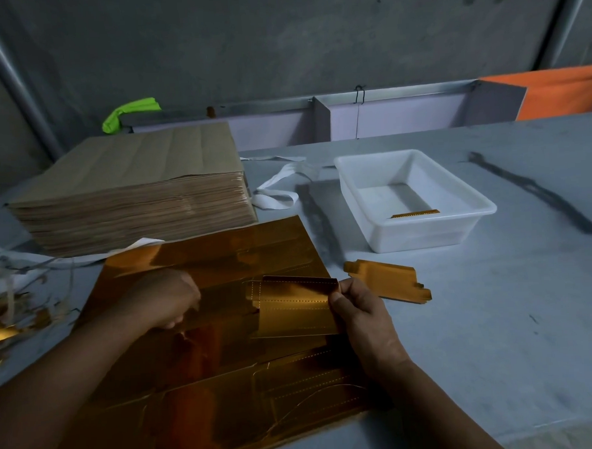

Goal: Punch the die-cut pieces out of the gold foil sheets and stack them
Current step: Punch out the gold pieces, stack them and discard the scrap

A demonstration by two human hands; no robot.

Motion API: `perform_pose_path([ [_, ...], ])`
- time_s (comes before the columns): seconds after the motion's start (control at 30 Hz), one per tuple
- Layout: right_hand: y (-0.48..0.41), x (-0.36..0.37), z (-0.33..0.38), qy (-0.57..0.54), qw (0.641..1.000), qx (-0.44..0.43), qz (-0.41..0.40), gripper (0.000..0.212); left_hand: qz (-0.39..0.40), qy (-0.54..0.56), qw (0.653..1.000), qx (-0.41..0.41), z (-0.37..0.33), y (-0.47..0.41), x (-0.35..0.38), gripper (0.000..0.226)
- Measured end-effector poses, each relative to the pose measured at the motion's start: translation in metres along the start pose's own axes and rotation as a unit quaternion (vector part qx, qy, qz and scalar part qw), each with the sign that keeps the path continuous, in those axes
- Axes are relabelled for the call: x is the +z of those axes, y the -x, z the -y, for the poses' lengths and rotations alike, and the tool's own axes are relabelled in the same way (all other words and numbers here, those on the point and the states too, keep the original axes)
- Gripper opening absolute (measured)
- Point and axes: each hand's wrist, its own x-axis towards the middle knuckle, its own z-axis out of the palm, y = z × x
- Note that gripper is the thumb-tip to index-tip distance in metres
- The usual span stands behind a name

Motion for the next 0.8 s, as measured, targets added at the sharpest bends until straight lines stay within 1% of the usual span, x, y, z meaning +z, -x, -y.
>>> perform_pose_path([
  [0.03, 0.0, 0.0, 0.0, 0.0, 1.0, -0.001, 0.001, 0.021, -0.042, -0.07, 0.997, 0.016, 0.001, -0.001, 0.0, 0.029],
  [0.07, 0.0, 0.0, 0.0, 0.0, 1.0, -0.002, 0.002, 0.021, -0.075, -0.092, 0.992, 0.036, -0.001, -0.001, 0.0, 0.036],
  [0.1, 0.0, 0.0, 0.0, -0.001, 1.0, -0.001, 0.003, 0.021, -0.086, -0.077, 0.992, 0.06, -0.003, 0.0, 0.002, 0.042],
  [0.13, 0.0, 0.0, 0.001, -0.003, 1.0, 0.0, 0.003, 0.021, -0.07, -0.027, 0.994, 0.08, -0.007, 0.002, 0.004, 0.048],
  [0.17, 0.0, 0.0, 0.001, -0.006, 1.0, 0.001, 0.004, 0.021, -0.028, 0.053, 0.994, 0.093, -0.012, 0.005, 0.006, 0.052],
  [0.2, 0.001, 0.0, 0.001, -0.009, 1.0, 0.002, 0.005, 0.021, 0.033, 0.143, 0.985, 0.092, -0.019, 0.009, 0.009, 0.053],
  [0.23, 0.001, 0.0, 0.002, -0.011, 1.0, 0.002, 0.006, 0.021, 0.094, 0.218, 0.968, 0.085, -0.024, 0.013, 0.014, 0.049],
  [0.27, 0.001, 0.001, 0.003, -0.012, 1.0, 0.002, 0.008, 0.021, 0.137, 0.266, 0.951, 0.08, -0.028, 0.016, 0.019, 0.043],
  [0.3, 0.002, 0.001, 0.004, -0.015, 1.0, 0.002, 0.009, 0.02, 0.161, 0.289, 0.94, 0.08, -0.031, 0.017, 0.024, 0.033],
  [0.37, 0.004, 0.002, 0.006, -0.03, 0.999, 0.005, 0.014, 0.019, 0.152, 0.303, 0.938, 0.074, -0.035, 0.015, 0.032, 0.016],
  [0.4, 0.004, 0.002, 0.006, -0.042, 0.999, 0.005, 0.018, 0.019, 0.138, 0.327, 0.933, 0.063, -0.036, 0.012, 0.034, 0.014],
  [0.5, 0.005, 0.0, 0.005, -0.067, 0.997, -0.012, 0.028, 0.016, 0.086, 0.446, 0.891, 0.012, -0.041, 0.004, 0.029, 0.017],
  [0.57, 0.005, 0.001, 0.004, -0.055, 0.997, -0.029, 0.041, 0.017, 0.055, 0.483, 0.874, -0.001, -0.045, -0.001, 0.024, 0.018],
  [0.63, 0.005, 0.004, 0.002, 0.015, 0.997, -0.044, 0.066, 0.015, 0.042, 0.481, 0.875, 0.009, -0.054, -0.005, 0.023, 0.017],
  [0.73, 0.005, 0.008, -0.001, 0.142, 0.982, -0.063, 0.108, 0.012, 0.05, 0.452, 0.89, 0.04, -0.08, -0.009, 0.029, 0.013],
  [0.8, 0.005, 0.009, -0.001, 0.167, 0.977, -0.072, 0.111, 0.01, 0.069, 0.428, 0.899, 0.067, -0.102, -0.012, 0.037, 0.012],
])
